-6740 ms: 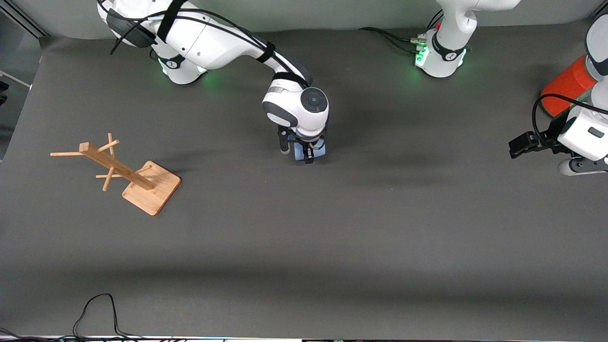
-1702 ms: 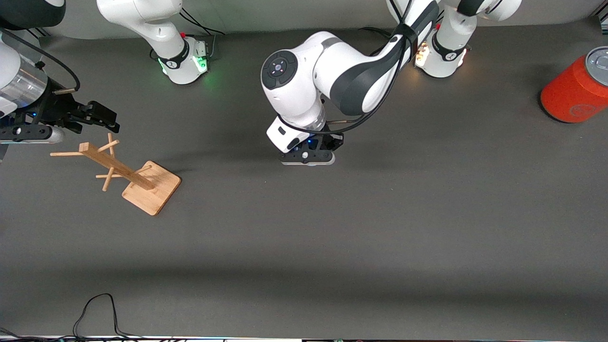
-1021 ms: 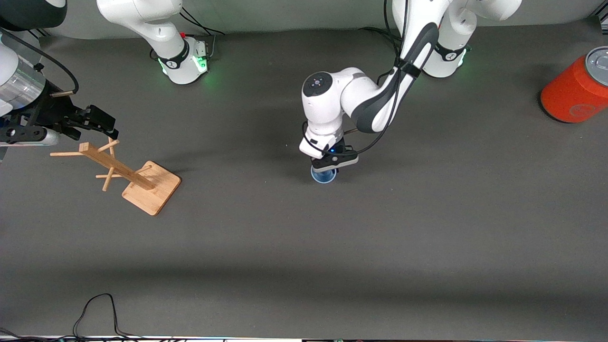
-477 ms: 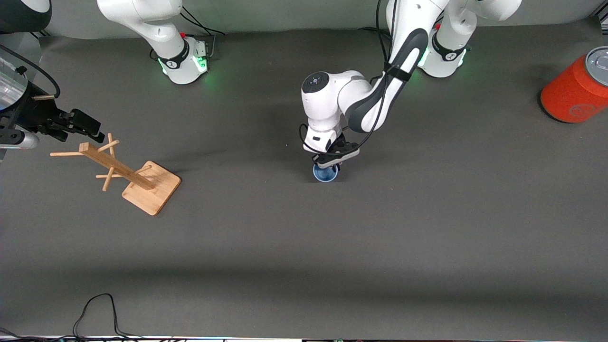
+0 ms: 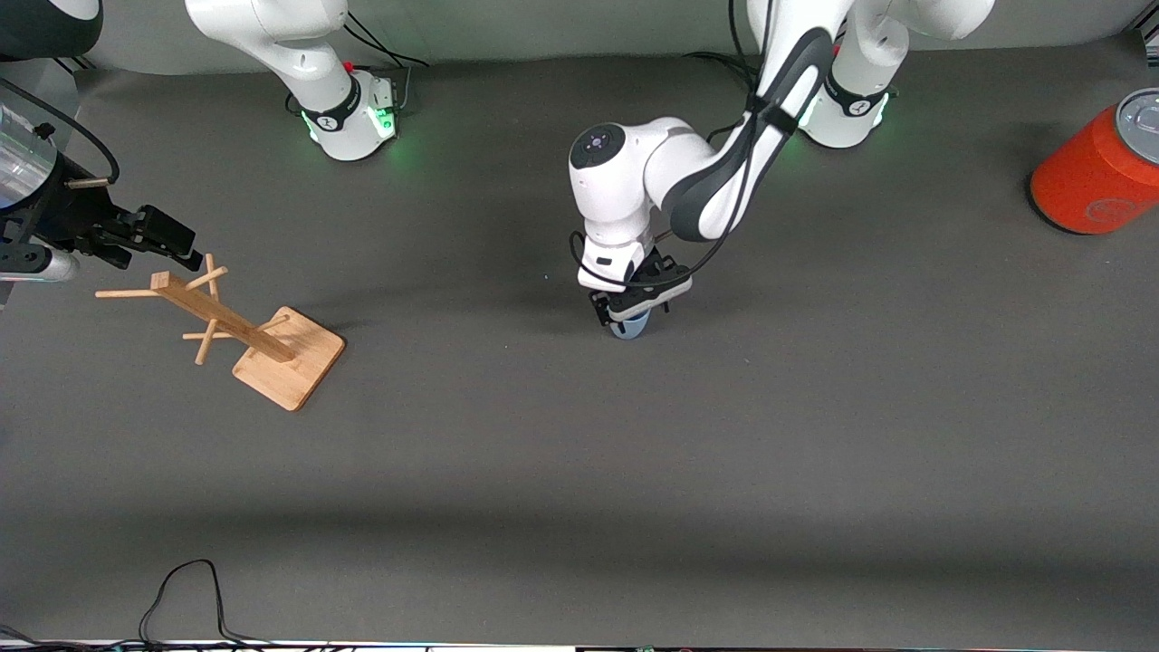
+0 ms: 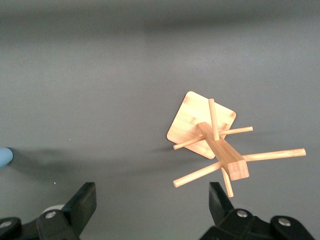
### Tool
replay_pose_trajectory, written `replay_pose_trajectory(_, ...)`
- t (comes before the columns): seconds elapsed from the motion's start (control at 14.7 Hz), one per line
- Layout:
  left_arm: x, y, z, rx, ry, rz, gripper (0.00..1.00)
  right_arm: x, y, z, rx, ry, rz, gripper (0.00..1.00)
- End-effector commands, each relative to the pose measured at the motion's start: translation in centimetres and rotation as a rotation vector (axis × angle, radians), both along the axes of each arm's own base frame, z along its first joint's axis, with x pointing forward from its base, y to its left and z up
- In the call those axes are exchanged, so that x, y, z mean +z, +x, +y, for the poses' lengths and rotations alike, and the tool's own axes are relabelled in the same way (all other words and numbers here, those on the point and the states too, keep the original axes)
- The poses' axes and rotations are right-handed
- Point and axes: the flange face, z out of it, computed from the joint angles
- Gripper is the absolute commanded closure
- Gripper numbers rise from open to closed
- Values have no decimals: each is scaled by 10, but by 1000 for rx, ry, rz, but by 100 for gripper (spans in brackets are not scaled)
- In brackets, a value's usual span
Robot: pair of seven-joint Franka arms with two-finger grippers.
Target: Rotate and upright cup with both arms
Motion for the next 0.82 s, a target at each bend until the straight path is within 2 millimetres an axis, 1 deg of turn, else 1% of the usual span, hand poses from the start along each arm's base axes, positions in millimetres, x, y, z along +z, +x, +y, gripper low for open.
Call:
replay_pose_trajectory(0.0, 64, 36, 23, -11, 1, 68, 0, 15, -9, -2, 15, 17, -2, 0)
replay_pose_trajectory(0.07, 87, 53, 37, -19, 2, 100, 0, 20, -9, -3, 12, 17, -9, 0)
replay_pose_trajectory(0.14, 105, 67, 53, -41, 0, 123, 0, 22, -9, -4, 11, 17, -11, 0)
replay_pose_trajectory(0.2, 123, 83, 77, -49, -2, 139, 0, 21, -9, -4, 11, 17, -9, 0)
replay_pose_trajectory(0.34, 154, 108, 136, -84, -12, 153, 0, 21, -8, -5, 7, 18, -15, 0)
replay_pose_trajectory(0.41, 167, 117, 169, -113, -14, 179, 0, 22, -7, -8, 3, 19, -18, 0)
replay_pose_trajectory(0.48, 176, 124, 199, -138, -16, 210, 0, 23, -8, -13, -9, 22, -23, 0)
replay_pose_trajectory(0.54, 191, 128, 226, -163, -14, 217, 0, 21, -4, -20, -25, 30, -20, 0)
replay_pose_trajectory(0.61, 203, 132, 254, -184, -13, 221, 0, 20, -3, -21, -28, 34, -20, 0)
replay_pose_trajectory(0.68, 215, 134, 277, -207, -9, 225, 0, 19, -2, -21, -25, 34, -18, 0)
replay_pose_trajectory(0.75, 220, 137, 297, -224, -16, 230, 0, 20, -3, -20, -22, 31, -20, 0)
